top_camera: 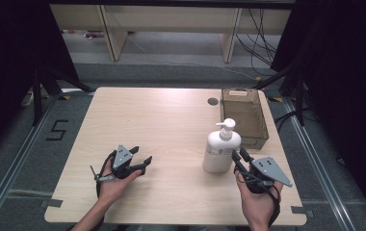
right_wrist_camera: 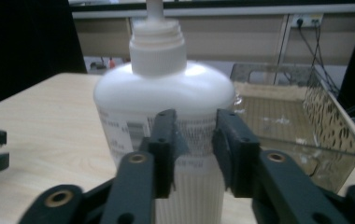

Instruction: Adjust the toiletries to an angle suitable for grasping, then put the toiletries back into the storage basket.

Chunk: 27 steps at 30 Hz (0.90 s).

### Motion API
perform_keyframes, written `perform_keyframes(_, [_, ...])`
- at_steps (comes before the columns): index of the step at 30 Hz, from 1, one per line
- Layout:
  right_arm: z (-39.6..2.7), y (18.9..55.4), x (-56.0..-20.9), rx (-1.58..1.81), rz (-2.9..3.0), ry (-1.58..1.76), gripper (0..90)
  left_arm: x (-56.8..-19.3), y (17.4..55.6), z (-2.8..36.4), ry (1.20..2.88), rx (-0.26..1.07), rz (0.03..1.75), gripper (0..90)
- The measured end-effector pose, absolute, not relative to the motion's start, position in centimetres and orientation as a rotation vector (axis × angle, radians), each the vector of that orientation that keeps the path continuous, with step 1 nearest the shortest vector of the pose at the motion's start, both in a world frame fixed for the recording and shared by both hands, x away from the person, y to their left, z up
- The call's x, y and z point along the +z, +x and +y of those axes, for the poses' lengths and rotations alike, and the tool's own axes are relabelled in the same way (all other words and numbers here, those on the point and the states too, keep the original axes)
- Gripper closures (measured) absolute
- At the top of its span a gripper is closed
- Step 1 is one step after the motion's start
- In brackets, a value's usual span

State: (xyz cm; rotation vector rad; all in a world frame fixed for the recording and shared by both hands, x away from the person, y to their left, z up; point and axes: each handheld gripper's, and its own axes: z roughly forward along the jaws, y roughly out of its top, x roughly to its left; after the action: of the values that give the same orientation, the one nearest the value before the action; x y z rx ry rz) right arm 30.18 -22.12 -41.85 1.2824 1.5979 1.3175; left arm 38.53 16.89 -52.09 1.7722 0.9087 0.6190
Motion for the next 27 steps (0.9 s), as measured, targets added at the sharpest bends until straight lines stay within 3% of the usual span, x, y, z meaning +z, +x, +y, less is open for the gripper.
perform_keyframes(4, [-22.1, 30.2, -41.3, 1.312, 1.569, 1.296, 55.9, -52.1, 38.8, 16.8, 1.772, 0.607, 0.92, 32.6])
perform_keyframes(15, [-23.1, 30.0, -41.3, 1.294, 1.528, 1.309, 42.5, -52.1, 38.6, 16.5, 1.76, 0.64, 0.902, 32.4])
perform_keyframes(27, [-21.9, 30.5, -40.8, 1.344, 1.53, 1.257, 41.9, -52.1, 38.5, 16.6, 1.749, 0.644, 0.912, 32.1])
